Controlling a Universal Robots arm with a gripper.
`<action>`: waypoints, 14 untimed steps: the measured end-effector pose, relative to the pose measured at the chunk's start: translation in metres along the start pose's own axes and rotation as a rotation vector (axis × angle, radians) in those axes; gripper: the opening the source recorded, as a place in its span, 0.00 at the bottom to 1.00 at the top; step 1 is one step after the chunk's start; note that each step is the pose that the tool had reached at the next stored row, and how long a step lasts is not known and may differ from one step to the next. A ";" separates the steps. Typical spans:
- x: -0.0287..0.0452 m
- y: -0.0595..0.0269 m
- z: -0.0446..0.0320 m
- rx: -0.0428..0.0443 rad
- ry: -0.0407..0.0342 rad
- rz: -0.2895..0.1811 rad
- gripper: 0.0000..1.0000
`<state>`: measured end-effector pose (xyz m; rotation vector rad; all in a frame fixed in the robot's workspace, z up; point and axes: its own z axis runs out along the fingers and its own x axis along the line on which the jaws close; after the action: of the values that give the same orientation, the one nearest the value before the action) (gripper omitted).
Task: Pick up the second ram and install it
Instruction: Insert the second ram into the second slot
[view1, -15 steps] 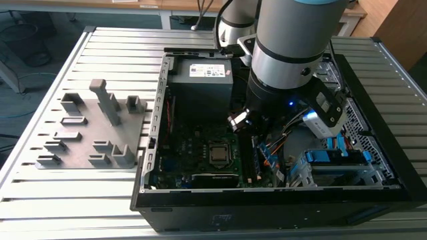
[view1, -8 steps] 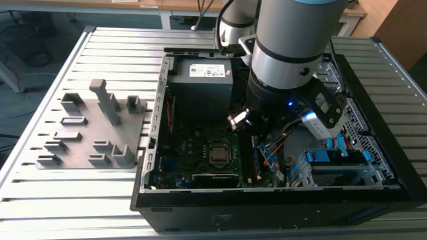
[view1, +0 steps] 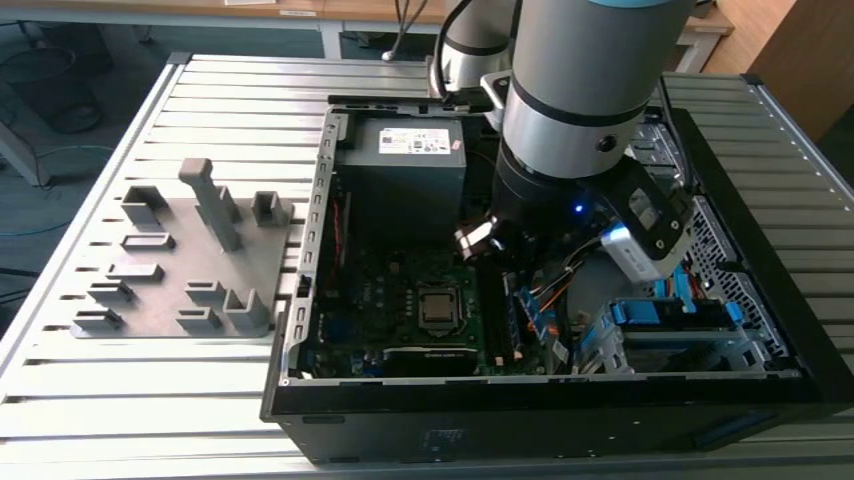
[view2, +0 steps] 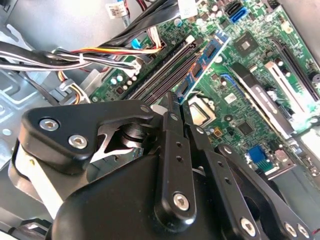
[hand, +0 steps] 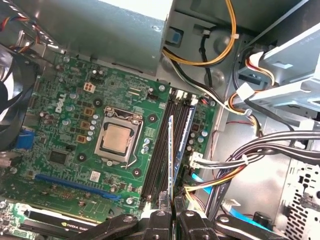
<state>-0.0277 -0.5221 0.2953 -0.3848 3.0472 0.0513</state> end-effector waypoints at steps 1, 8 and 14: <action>0.0000 0.0000 0.0000 0.0008 0.0000 0.004 0.14; 0.0000 0.0000 0.0003 0.0069 0.0003 0.033 0.14; 0.0001 0.0000 0.0005 0.0137 0.0010 0.058 0.14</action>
<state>-0.0277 -0.5221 0.2948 -0.2959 3.0576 0.0333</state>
